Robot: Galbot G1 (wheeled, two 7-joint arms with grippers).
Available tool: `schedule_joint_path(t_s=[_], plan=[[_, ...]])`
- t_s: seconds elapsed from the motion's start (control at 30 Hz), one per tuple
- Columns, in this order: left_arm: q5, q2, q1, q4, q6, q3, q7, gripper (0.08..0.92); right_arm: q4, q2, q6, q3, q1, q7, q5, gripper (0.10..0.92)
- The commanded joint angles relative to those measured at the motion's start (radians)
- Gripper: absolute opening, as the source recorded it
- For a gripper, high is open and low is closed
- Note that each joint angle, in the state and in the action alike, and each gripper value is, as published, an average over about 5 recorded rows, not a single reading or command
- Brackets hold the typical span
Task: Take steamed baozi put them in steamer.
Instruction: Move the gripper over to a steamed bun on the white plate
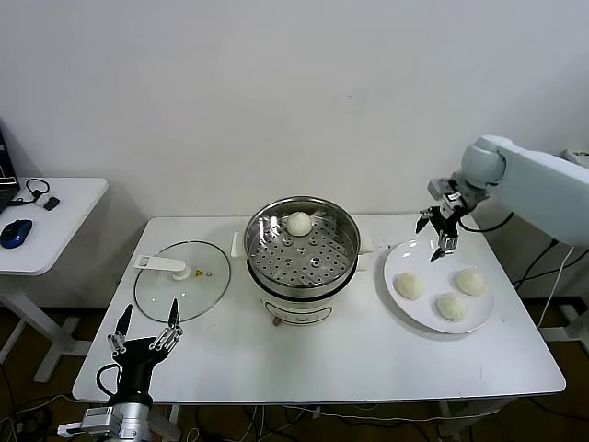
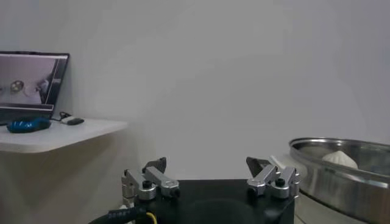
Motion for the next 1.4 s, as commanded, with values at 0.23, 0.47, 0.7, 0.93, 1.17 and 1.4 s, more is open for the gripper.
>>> schedule_joint_path(t_s=[0.23, 0.47, 0.7, 0.93, 1.17, 1.4], plan=[[-0.005, -0.003, 0.007, 0.010, -0.004, 0.001, -0.002, 0.823, -0.058, 0.023, -0.050, 0.070, -0.166, 0.006, -0.053, 0.823], [-0.008, -0.002, 0.009, 0.018, -0.005, -0.002, -0.002, 0.823, -0.143, 0.070, 0.027, 0.171, -0.252, 0.032, -0.143, 0.823], [-0.010, -0.002, 0.012, 0.023, -0.007, -0.003, -0.002, 0.823, -0.208, 0.113, 0.062, 0.213, -0.281, 0.049, -0.170, 0.823], [-0.010, -0.001, 0.011, 0.025, -0.007, -0.005, -0.002, 0.823, -0.207, 0.131, 0.061, 0.219, -0.292, 0.053, -0.174, 0.823], [-0.012, 0.000, 0.013, 0.026, -0.007, -0.005, -0.003, 0.823, -0.213, 0.145, 0.061, 0.227, -0.301, 0.055, -0.179, 0.823], [-0.012, 0.000, 0.012, 0.029, -0.008, -0.004, -0.003, 0.823, -0.215, 0.146, 0.062, 0.233, -0.308, 0.052, -0.189, 0.823]])
